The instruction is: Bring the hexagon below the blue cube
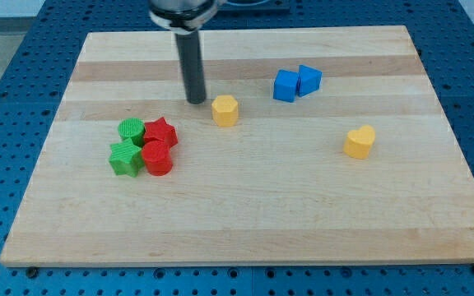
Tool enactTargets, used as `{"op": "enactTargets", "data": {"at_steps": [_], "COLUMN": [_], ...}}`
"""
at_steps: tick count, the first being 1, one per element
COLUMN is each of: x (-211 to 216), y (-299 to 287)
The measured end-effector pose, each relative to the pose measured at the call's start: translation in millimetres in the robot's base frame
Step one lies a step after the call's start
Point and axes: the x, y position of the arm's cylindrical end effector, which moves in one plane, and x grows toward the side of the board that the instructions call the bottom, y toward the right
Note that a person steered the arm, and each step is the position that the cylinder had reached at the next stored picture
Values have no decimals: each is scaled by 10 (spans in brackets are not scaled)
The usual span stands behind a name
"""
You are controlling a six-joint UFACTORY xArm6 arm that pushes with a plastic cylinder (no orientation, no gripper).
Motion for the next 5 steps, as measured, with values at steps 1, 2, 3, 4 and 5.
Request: {"op": "enactTargets", "data": {"at_steps": [1, 2, 3, 4, 5], "x": [115, 371, 421, 653, 731], "y": [-96, 404, 975, 979, 1133]}}
